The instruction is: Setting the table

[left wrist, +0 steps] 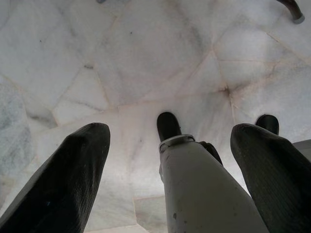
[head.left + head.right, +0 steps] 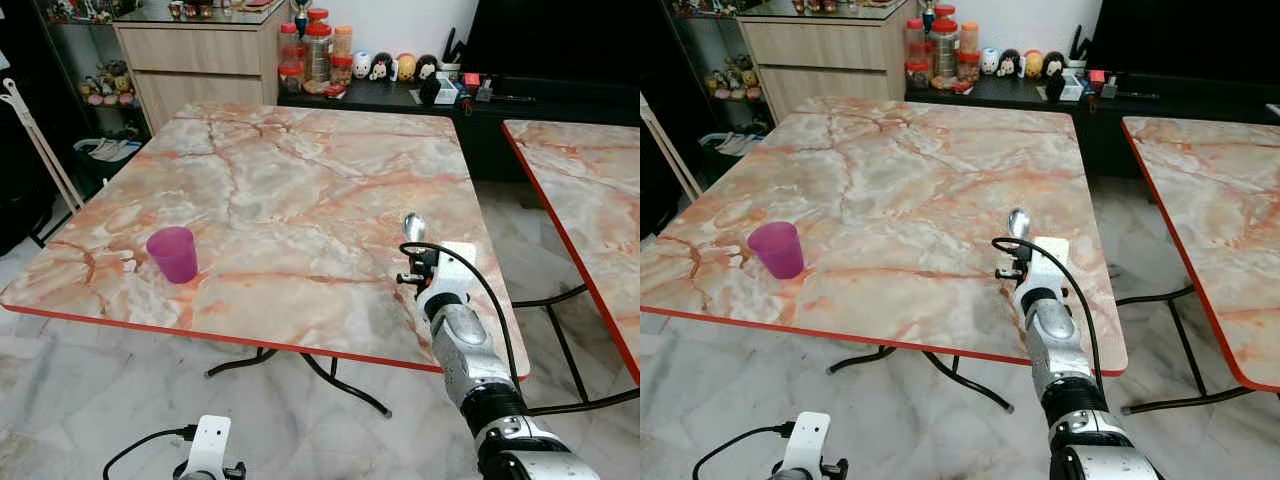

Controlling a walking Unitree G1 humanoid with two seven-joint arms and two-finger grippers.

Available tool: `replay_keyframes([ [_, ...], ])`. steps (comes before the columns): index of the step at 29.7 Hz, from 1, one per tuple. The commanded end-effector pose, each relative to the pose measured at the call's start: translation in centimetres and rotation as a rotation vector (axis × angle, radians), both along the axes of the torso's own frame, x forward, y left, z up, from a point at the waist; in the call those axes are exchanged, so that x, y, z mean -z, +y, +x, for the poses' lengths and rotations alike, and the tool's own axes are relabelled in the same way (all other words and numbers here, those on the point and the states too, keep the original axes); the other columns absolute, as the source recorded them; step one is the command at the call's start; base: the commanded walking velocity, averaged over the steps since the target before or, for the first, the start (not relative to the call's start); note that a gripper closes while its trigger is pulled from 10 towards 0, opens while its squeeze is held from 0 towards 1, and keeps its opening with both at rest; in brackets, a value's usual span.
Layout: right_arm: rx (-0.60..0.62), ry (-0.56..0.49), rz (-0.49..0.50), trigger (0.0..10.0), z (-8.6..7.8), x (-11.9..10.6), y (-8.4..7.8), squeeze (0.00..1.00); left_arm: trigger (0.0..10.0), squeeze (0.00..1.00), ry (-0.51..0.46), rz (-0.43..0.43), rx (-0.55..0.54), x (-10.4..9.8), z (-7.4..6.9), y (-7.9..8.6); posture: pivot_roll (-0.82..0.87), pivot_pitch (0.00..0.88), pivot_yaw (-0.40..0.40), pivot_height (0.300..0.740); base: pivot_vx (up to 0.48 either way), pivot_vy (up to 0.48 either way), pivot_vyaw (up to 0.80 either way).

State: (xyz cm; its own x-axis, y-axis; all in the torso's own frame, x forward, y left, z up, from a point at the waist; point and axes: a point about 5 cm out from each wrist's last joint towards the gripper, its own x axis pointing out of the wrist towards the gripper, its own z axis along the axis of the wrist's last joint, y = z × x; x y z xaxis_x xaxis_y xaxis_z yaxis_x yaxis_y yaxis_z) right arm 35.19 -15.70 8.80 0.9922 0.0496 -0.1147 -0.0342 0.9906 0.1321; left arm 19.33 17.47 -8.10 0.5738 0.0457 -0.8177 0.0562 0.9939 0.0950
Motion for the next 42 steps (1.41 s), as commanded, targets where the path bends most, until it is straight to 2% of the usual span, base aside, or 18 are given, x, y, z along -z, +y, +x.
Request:
replay_keyframes([
  [1, -0.001, -0.081, -0.005, 10.0, 0.2, -1.2, 0.1, 0.0, 10.0, 0.0, 0.002, 0.004, -0.016, 0.0, 0.1, 0.2, -0.03, 0.0, -0.026, 0.74, 0.0, 0.0, 0.0],
  [5, -0.013, -0.185, -0.067, 10.0, -0.1, -2.2, 0.2, 0.0, 10.0, 0.0, -0.018, 0.021, -0.029, -0.2, 0.3, 0.3, -0.03, 0.0, -0.024, 0.74, 0.0, 0.0, 0.0],
  [7, -0.016, -0.217, -0.103, 10.0, -0.9, -1.8, 0.5, 0.0, 10.0, 0.0, -0.029, 0.026, -0.035, -0.2, 0.4, 0.4, -0.03, 0.0, -0.024, 0.74, 0.0, 0.0, 0.0],
  [10, -0.012, -0.23, -0.101, 10.0, -1.3, -1.6, 0.6, 0.0, 10.0, 0.0, -0.032, 0.027, -0.034, -0.3, 0.4, 0.4, -0.03, 0.0, -0.024, 0.74, 0.0, 0.0, 0.0],
  [13, -0.039, -0.272, -0.154, 10.0, -2.3, -1.1, 1.3, 0.0, 10.0, 0.0, -0.04, 0.03, -0.039, -0.3, 0.3, 0.5, -0.03, 0.0, -0.024, 0.74, 0.0, 0.0, 0.0],
  [16, -0.043, -0.309, -0.145, 10.0, -2.8, -1.2, 1.7, 0.0, 10.0, 0.0, -0.035, 0.032, -0.039, -0.1, 0.0, 0.5, -0.04, 0.0, -0.019, 0.74, 0.0, 0.0, 0.0],
  [24, -0.026, -0.344, -0.165, 10.0, -3.0, -1.5, 1.8, 0.0, 10.0, 0.0, -0.021, 0.053, -0.019, 0.1, -0.4, 0.5, -0.04, 0.0, -0.015, 0.74, 0.0, 0.0, 0.0],
  [42, -0.005, -0.384, -0.188, 10.0, -2.3, -2.9, 1.3, 0.0, 10.0, 0.0, -0.016, 0.06, -0.004, 0.1, -0.4, 0.4, -0.04, 0.0, -0.024, 0.74, 0.0, -0.315, 0.0],
])
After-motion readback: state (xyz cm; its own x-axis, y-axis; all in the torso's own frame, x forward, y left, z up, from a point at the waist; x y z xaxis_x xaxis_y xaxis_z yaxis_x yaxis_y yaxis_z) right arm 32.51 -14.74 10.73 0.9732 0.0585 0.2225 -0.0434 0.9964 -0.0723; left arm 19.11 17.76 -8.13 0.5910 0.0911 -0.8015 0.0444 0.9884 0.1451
